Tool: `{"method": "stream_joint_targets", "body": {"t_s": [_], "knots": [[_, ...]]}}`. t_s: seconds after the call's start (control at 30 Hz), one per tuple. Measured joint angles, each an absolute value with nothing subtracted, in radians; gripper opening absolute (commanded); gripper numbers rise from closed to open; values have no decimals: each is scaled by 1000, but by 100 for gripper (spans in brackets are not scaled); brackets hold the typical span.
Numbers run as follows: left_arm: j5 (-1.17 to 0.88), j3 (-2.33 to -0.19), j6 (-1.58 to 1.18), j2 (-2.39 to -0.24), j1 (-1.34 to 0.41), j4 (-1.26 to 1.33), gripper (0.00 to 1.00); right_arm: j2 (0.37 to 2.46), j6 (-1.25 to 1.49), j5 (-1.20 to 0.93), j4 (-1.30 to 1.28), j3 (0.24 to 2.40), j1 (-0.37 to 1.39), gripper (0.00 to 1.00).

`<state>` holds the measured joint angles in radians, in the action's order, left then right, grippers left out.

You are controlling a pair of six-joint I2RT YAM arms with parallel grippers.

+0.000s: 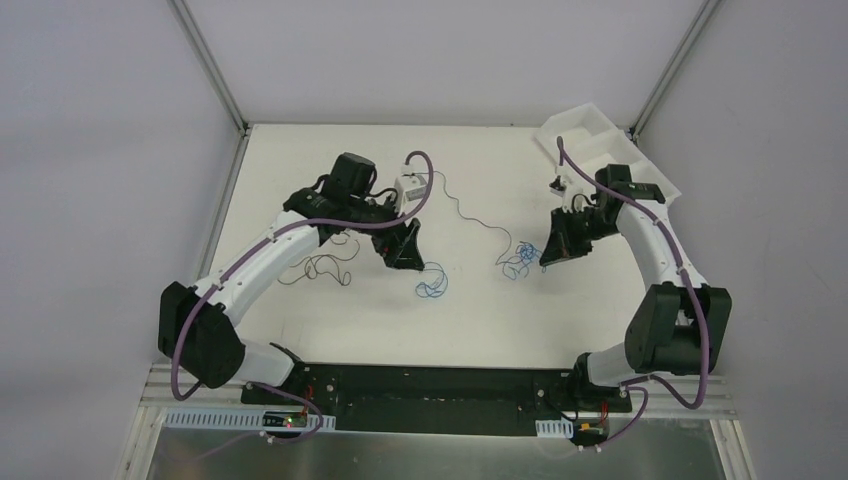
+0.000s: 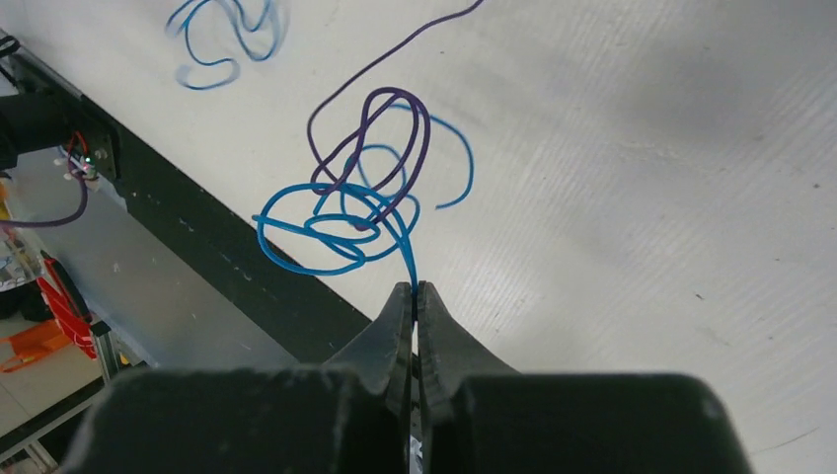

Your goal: Untangle the cables

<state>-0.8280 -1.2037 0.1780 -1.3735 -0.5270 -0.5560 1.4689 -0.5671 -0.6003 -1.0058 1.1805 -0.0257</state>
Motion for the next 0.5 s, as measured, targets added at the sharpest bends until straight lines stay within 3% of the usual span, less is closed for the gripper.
{"method": "stream_joint_targets", "body": {"t_s": [0.3,0.5], "knots": [[-662,-1145,312,-1519,-696,-71,75,1424,-551,-667,-1059,1185,38,0],[-643,-1141,388,-1658,-807,88,73,1370,-505,-682,-1063,1200,70,0]]}}
